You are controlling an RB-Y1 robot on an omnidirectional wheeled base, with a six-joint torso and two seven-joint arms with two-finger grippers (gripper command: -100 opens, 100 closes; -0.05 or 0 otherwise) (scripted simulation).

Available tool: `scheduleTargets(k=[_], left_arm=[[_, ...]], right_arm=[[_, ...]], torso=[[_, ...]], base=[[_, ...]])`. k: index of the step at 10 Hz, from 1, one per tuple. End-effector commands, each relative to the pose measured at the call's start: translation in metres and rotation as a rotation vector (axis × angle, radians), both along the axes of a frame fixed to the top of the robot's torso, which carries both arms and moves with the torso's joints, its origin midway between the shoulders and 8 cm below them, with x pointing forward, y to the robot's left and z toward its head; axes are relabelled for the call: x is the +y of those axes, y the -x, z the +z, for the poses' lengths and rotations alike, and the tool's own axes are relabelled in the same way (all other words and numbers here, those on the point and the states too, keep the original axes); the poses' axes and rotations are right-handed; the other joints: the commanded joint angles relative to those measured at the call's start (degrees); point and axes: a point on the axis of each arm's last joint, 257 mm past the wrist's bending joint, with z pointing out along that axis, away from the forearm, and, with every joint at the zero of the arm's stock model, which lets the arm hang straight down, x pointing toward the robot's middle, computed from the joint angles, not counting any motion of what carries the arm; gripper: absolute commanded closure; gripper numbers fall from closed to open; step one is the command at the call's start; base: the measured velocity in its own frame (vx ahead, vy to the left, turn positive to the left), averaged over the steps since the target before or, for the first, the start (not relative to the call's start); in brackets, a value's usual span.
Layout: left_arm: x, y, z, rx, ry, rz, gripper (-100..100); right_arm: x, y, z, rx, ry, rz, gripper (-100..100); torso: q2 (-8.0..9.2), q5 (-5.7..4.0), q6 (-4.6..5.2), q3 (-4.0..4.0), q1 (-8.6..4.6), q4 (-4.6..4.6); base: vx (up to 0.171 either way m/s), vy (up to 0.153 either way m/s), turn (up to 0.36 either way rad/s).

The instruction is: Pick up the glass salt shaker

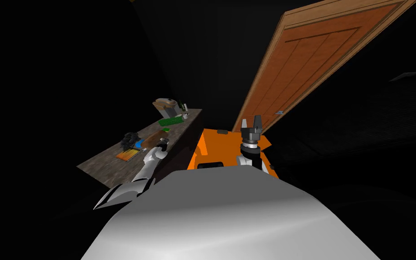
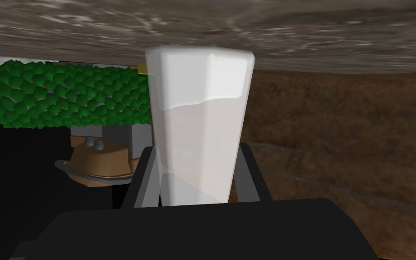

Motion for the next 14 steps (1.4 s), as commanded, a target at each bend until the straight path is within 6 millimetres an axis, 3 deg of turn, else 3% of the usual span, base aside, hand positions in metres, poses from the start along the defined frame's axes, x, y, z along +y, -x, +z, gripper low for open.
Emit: scheduleTargets(k=[1,3,4,5,6,8,10,11,14], left_arm=[[0.0,0.0,0.0,0.0,0.0,0.0,100],[0.0,0.0,0.0,0.0,0.001,0.001,100],[0.0,0.0,0.0,0.0,0.001,0.001,0],[-0.017,-0.017,-0.002,0.002,0.007,-0.047,100],[-0.036,-0.031,-0.005,0.007,0.007,-0.098,100],[-0.038,-0.035,-0.005,0.003,0.012,-0.109,100],[-0.078,-0.066,-0.008,0.009,0.015,-0.222,100],[-0.081,-0.068,-0.007,0.004,0.017,-0.235,100],[-0.121,-0.095,-0.007,0.008,0.015,-0.347,100]], right_arm=[[0.0,0.0,0.0,0.0,0.0,0.0,0],[0.0,0.0,0.0,0.0,0.0,0.0,0],[0.0,0.0,0.0,0.0,0.0,0.0,0],[0.0,0.0,0.0,0.0,0.0,0.0,0],[0.0,0.0,0.0,0.0,0.0,0.0,0],[0.0,0.0,0.0,0.0,0.0,0.0,0],[0.0,0.0,0.0,0.0,0.0,0.0,0],[0.0,0.0,0.0,0.0,0.0,0.0,0],[0.0,0.0,0.0,0.0,0.0,0.0,0]], torso=[[0.0,0.0,0.0,0.0,0.0,0.0],[-0.05,-0.01,0.03,-0.03,-0.02,-0.01],[-0.05,-0.02,0.03,-0.03,-0.03,-0.02],[-0.06,-0.02,0.03,-0.04,-0.03,-0.02],[-0.27,-0.04,-0.12,-0.15,-0.14,-0.06],[-0.69,0.01,0.07,-0.43,-0.33,-0.2],[-0.48,0.03,0.07,-0.3,-0.14,-0.14],[-0.65,0.04,0.07,-0.4,-0.23,-0.2],[-0.58,0.02,0.13,-0.38,-0.16,-0.18]], base=[[0.0,0.0,0.0],[0.0,0.0,0.0],[0.0,0.0,0.0],[0.085,-0.038,0.355],[0.192,-0.092,0.461],[0.093,-0.075,0.23],[0.09,-0.063,0.386],[0.113,-0.088,0.325],[0.081,-0.072,0.361]])
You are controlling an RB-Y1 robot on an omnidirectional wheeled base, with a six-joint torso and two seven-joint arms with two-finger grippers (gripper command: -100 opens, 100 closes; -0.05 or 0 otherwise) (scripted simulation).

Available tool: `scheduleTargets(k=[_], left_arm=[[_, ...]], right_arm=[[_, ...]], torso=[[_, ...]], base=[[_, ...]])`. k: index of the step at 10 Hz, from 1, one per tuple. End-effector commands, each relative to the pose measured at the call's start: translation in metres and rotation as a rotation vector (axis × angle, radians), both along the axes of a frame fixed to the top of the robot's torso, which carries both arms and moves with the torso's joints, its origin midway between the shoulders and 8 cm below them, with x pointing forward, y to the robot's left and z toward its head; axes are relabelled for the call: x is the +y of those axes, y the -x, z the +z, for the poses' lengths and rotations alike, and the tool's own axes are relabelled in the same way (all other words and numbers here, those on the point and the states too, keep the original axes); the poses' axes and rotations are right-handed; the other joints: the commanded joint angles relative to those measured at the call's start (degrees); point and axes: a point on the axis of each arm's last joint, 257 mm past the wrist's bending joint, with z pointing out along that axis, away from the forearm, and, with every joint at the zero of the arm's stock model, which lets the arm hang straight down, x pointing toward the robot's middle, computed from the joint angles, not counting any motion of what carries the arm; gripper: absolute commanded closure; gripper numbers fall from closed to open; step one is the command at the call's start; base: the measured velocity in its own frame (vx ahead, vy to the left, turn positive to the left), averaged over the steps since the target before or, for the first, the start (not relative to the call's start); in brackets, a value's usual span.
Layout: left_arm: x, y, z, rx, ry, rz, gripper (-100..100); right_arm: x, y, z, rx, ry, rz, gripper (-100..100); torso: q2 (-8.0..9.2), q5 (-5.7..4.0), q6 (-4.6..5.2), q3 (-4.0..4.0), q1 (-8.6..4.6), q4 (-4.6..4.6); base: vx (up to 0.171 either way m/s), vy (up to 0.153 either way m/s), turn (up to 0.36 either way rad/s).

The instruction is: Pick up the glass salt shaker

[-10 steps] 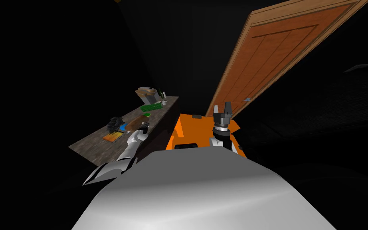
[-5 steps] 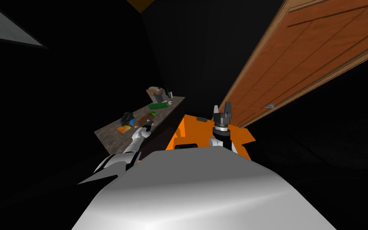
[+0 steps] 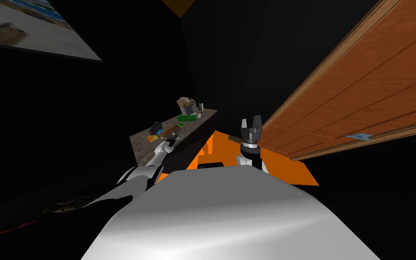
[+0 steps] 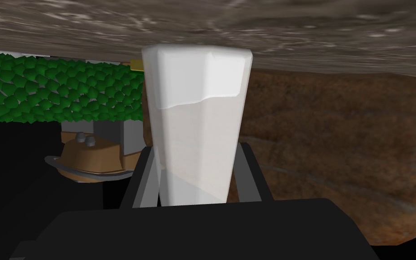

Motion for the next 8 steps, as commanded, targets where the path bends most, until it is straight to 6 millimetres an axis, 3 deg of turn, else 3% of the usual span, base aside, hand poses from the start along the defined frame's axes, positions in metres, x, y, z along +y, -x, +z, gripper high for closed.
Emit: scheduleTargets(k=[1,2,3,4,5,6,8], left_arm=[[-0.013,-0.006,0.002,-0.002,0.0,-0.04,100],[-0.013,-0.006,0.002,-0.002,0.0,-0.04,100],[-0.034,-0.018,0.004,-0.004,-0.002,-0.102,100],[-0.034,-0.018,0.004,-0.004,-0.002,-0.102,100],[-0.055,-0.03,0.006,-0.005,-0.006,-0.162,100],[-0.046,-0.03,0.012,-0.02,0.007,-0.139,100],[-0.055,-0.03,0.006,-0.005,-0.005,-0.163,100]], right_arm=[[0.0,0.0,0.0,0.0,0.0,0.0,0],[0.0,0.0,0.0,0.0,0.0,0.0,0],[0.0,0.0,0.0,0.0,0.0,0.0,0],[0.0,0.0,0.0,0.0,0.0,0.0,0],[0.0,0.0,0.0,0.0,0.0,0.0,0],[0.0,0.0,0.0,0.0,0.0,0.0,0],[0.0,0.0,0.0,0.0,0.0,0.0,0]], torso=[[0.0,0.0,0.0,0.0,0.0,0.0],[0.03,0.03,0.11,0.01,0.01,-0.01],[0.12,0.05,0.22,0.06,0.12,0.02],[0.11,0.04,0.01,0.06,0.12,0.01],[0.1,0.04,0.11,0.05,0.08,0.01],[0.01,0.05,0.11,-0.01,-0.03,-0.03],[0.11,0.04,0.2,0.06,0.11,0.03]], base=[[0.065,-0.075,0.284],[0.026,-0.03,0.011],[0.044,-0.041,0.39],[0.056,-0.067,0.251],[0.066,-0.086,0.361],[0.064,-0.09,0.192],[0.02,-0.02,0.0]])
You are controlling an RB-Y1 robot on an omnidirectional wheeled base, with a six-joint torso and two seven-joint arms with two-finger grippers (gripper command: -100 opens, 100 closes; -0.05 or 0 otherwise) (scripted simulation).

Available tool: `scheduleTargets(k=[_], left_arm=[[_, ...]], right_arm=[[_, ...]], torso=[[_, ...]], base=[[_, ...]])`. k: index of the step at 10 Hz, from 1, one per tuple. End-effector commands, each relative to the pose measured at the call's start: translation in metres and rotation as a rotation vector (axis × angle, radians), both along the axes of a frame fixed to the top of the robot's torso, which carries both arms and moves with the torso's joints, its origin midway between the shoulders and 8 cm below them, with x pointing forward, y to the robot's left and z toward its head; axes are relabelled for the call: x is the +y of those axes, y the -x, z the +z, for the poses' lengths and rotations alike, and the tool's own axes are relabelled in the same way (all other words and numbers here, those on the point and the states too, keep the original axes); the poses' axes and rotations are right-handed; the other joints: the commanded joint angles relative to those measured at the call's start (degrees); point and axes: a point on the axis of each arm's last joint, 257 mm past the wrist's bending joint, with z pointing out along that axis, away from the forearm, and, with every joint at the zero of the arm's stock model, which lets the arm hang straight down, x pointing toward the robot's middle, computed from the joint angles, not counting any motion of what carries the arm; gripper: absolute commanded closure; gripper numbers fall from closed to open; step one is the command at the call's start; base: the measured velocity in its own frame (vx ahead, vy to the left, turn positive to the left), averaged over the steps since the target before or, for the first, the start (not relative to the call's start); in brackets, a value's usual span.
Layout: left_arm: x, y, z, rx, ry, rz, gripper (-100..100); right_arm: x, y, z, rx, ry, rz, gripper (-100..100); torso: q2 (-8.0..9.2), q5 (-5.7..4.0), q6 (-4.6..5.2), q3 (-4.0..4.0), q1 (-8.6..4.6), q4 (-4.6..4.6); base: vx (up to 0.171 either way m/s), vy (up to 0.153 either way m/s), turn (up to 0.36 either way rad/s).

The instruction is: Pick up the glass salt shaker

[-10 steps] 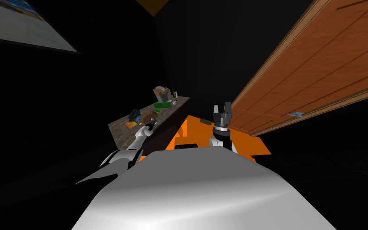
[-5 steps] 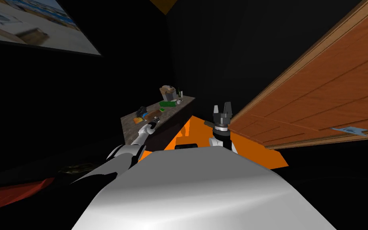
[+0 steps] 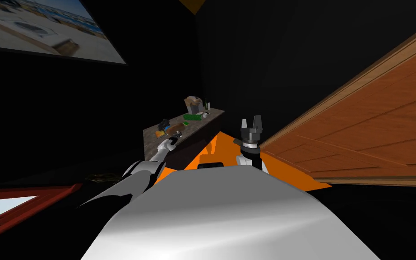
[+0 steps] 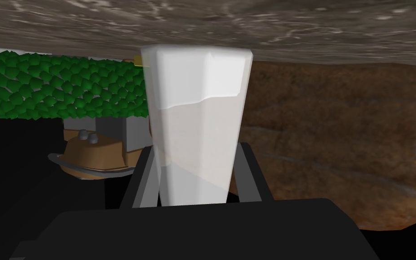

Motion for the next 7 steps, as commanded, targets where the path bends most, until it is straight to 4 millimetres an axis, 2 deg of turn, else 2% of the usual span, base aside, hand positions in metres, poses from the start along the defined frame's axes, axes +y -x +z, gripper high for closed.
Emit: scheduleTargets(k=[1,2,3,4,5,6,7], left_arm=[[-0.025,-0.011,0.002,0.002,-0.009,-0.071,100],[-0.023,-0.011,0.004,-0.001,-0.007,-0.067,100],[-0.025,-0.011,0.002,0.003,-0.01,-0.072,100],[-0.046,-0.02,0.006,0.0,-0.016,-0.132,100],[-0.046,-0.02,0.006,0.0,-0.016,-0.132,100],[-0.045,-0.018,0.005,0.001,-0.015,-0.123,100],[-0.045,-0.018,0.005,0.001,-0.015,-0.126,0]], right_arm=[[0.0,0.0,0.0,0.0,0.0,0.0,0],[0.0,0.0,0.0,0.0,0.0,0.0,0],[0.0,0.0,0.0,0.0,0.0,0.0,0],[0.0,0.0,0.0,0.0,0.0,0.0,0],[0.0,0.0,0.0,0.0,0.0,0.0,0],[0.0,0.0,0.0,0.0,0.0,0.0,0],[0.0,0.0,0.0,0.0,0.0,0.0,0]], torso=[[0.0,0.0,0.0,0.0,0.0,0.0],[-0.07,-0.03,-0.11,-0.03,-0.09,0.0],[-0.07,-0.07,-0.14,-0.03,-0.15,0.0],[-0.03,-0.04,0.0,-0.01,-0.11,0.01],[-0.1,-0.06,-0.11,-0.04,-0.18,0.0],[-0.09,-0.08,-0.07,-0.04,-0.2,0.0],[-0.02,-0.05,-0.02,0.0,-0.09,0.02]], base=[[0.033,-0.043,0.299],[0.052,-0.077,0.321],[0.028,-0.046,0.062],[0.056,-0.061,0.306],[0.045,-0.079,0.254],[0.012,-0.034,0.037],[0.003,-0.007,-0.006]])
